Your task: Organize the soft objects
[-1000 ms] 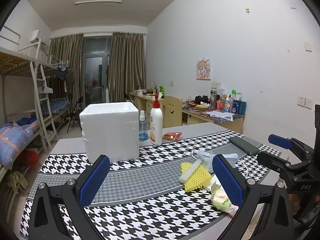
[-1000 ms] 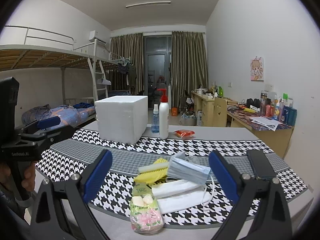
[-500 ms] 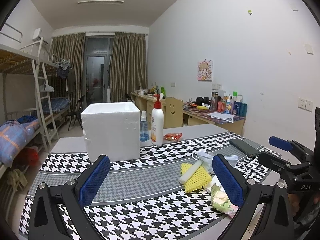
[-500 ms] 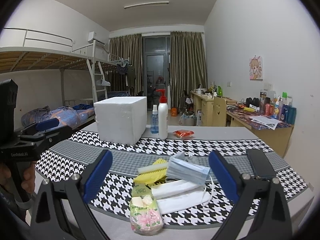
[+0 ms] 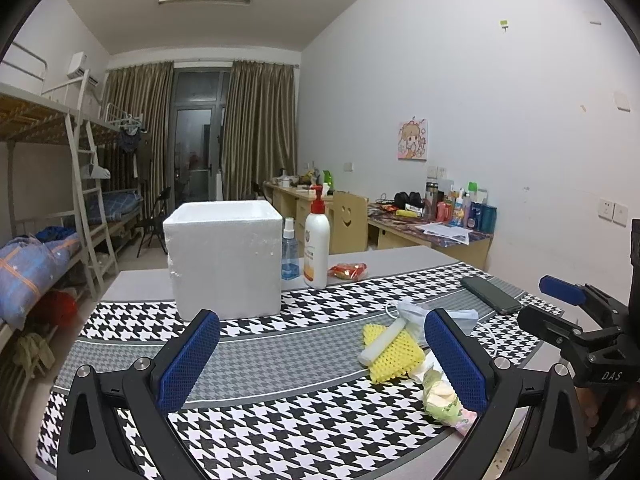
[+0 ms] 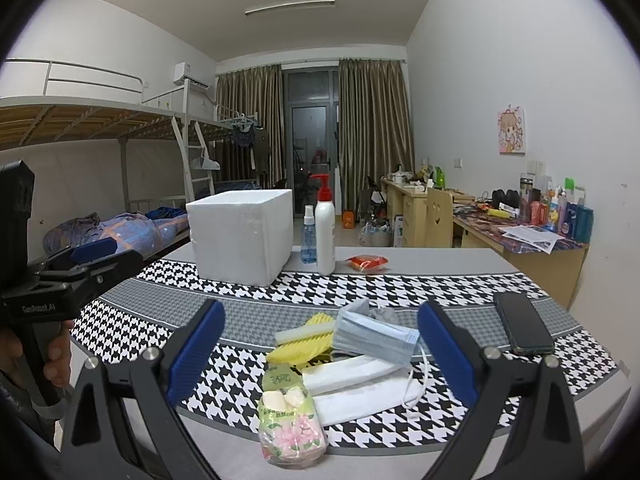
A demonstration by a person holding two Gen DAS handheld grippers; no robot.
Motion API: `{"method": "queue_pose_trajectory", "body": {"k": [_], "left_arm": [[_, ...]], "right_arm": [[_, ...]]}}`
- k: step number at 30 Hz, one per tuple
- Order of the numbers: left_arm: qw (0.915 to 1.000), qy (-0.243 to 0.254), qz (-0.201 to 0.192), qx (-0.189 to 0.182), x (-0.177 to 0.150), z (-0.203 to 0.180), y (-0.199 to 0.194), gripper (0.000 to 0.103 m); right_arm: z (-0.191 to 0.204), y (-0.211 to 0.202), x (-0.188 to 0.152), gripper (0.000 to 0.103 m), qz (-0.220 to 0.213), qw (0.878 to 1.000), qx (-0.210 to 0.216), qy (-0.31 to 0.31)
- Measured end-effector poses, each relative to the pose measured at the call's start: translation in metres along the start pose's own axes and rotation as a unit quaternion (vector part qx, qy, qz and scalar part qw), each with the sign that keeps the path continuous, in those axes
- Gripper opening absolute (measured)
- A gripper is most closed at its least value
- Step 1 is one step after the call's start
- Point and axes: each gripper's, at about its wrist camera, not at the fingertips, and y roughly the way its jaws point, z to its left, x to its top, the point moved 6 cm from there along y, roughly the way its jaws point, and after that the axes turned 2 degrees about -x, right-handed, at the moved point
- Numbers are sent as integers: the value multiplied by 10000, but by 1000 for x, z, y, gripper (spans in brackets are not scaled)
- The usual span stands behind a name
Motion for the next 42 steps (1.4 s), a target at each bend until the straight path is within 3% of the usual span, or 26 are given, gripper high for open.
{"method": "queue_pose_trajectory", "body": {"k": [16, 42], "left_arm": [[9994, 169, 265, -175, -6, -13, 16, 102], [9907, 312, 1076, -770, -41, -58, 59, 102]], "right_arm": [[-13, 9, -4, 99, 198, 9996, -194, 45], [-40, 23, -33, 99, 682, 9965, -469, 154]]}}
